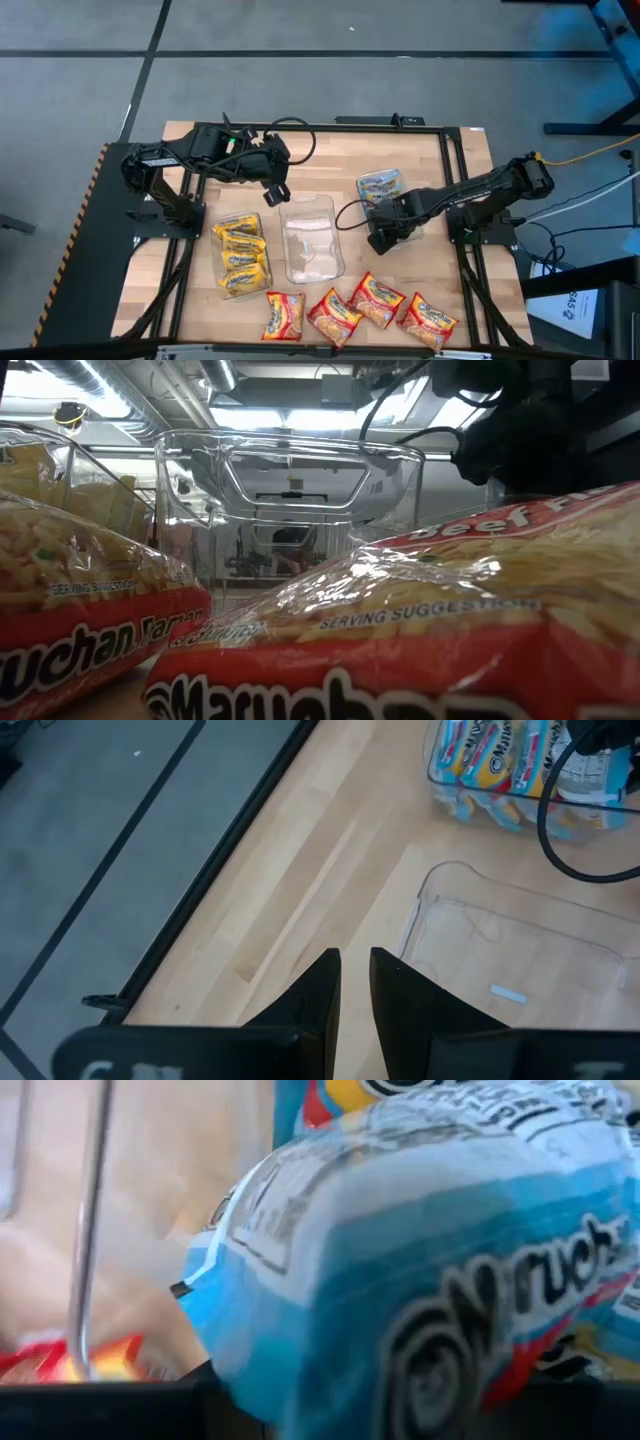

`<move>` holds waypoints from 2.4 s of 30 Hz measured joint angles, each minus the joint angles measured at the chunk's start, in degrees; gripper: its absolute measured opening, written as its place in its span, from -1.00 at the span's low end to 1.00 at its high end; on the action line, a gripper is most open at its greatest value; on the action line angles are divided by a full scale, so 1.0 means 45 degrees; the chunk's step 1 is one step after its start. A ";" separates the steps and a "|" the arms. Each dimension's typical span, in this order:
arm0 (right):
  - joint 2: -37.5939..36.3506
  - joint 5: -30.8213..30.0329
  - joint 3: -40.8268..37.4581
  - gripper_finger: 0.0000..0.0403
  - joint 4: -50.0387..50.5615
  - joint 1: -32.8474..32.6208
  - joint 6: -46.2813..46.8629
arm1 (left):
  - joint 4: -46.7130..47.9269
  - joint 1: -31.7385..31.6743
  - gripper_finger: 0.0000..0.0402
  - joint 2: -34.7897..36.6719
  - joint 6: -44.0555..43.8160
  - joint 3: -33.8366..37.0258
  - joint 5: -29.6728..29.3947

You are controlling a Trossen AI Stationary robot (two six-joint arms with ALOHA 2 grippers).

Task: Sort Maruchan noodles
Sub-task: Put the blue noodle pack into the right transparent bin, then adjust the transparent bins

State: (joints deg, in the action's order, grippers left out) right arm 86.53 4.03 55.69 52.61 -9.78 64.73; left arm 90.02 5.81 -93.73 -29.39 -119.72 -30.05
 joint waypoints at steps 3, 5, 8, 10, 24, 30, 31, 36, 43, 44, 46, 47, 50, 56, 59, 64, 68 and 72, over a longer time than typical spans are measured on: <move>0.0008 -0.0763 -0.0013 -0.22 0.0027 0.0019 0.0085 | 0.0000 0.0000 -0.74 0.0000 0.0000 0.0000 -0.0110; 0.0013 -0.1184 -0.0021 -0.22 0.0048 0.0019 0.0086 | 0.0000 0.0000 -0.74 0.0000 0.0000 0.0000 -0.0113; 0.0031 -0.1479 -0.0031 -0.22 0.0069 0.0019 -0.0066 | 0.0000 0.0004 -0.74 0.0000 0.0000 0.0000 -0.0117; 0.0032 -0.1481 -0.0031 -0.22 0.0124 0.0019 -0.0188 | 0.0000 0.0000 -0.74 0.0000 0.0000 0.0000 -0.0121; -0.0016 -0.2165 0.2358 -0.22 0.3124 0.0104 -0.1796 | 0.0000 0.0003 -0.74 0.0000 0.0000 0.0000 -0.0235; -0.0055 -0.2786 0.4029 -0.22 0.3868 0.0102 -0.2215 | 0.0000 0.0000 -0.74 0.0000 0.0004 0.0000 -0.0236; -0.0055 -0.2823 0.4147 -0.22 0.3782 0.0102 -0.2353 | 0.0000 0.0000 -0.74 0.0000 0.0000 0.0000 -0.0236; -0.0031 -0.4140 0.4053 -0.22 0.3514 0.0114 -0.2487 | 0.0000 0.0000 -0.74 0.0000 0.0000 0.0002 -0.0236; -0.0002 -0.4284 0.3174 -0.22 0.2610 0.0282 -0.2474 | 0.0000 0.0004 -0.75 0.0000 0.0005 0.0005 -0.0248; -0.0002 -0.4087 0.3004 -0.22 0.2445 0.0282 -0.2465 | 0.0000 0.0004 -0.74 0.0000 0.0005 0.0005 -0.0307; 0.0000 -0.3734 0.2647 -0.22 0.2123 0.0284 -0.2454 | -0.0005 0.0002 -0.74 0.0000 0.0010 0.0005 -0.0492; 0.0003 -0.3585 0.2493 -0.22 0.2074 0.0275 -0.2452 | 0.0000 0.0000 -0.74 0.0000 0.0010 0.0005 -0.0538; 0.0003 -0.3240 0.2179 -0.22 0.2027 0.0257 -0.2443 | 0.0000 0.0000 -0.74 -0.0005 0.0010 0.0005 -0.0543; 0.0003 -0.2717 0.2000 -0.22 0.2036 0.0262 -0.2466 | 0.0000 0.0000 -0.74 -0.0005 0.0010 0.0005 -0.0552; 0.0003 -0.2750 0.1995 -0.22 0.1987 0.0257 -0.2487 | 0.0000 0.0004 -0.74 -0.0005 0.0010 0.0005 -0.0552; -0.0037 -0.3334 0.2096 -0.22 0.2174 0.0286 -0.2537 | 0.0000 0.0000 -0.74 -0.0005 0.0010 0.0005 -0.0553; -0.0118 -0.3345 0.3121 -0.22 0.2951 0.0384 -0.2998 | 0.0000 0.0000 -0.74 -0.0005 0.0118 0.0005 -0.0554; -0.0123 -0.3087 0.4511 -0.22 0.4114 0.0369 -0.3570 | 0.0000 0.0003 -0.74 -0.0005 0.0926 0.0005 -0.0504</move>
State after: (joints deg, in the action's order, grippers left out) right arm 85.97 -9.87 75.99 71.12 -8.12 48.67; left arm 90.02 5.82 -93.76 -25.22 -119.70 -32.32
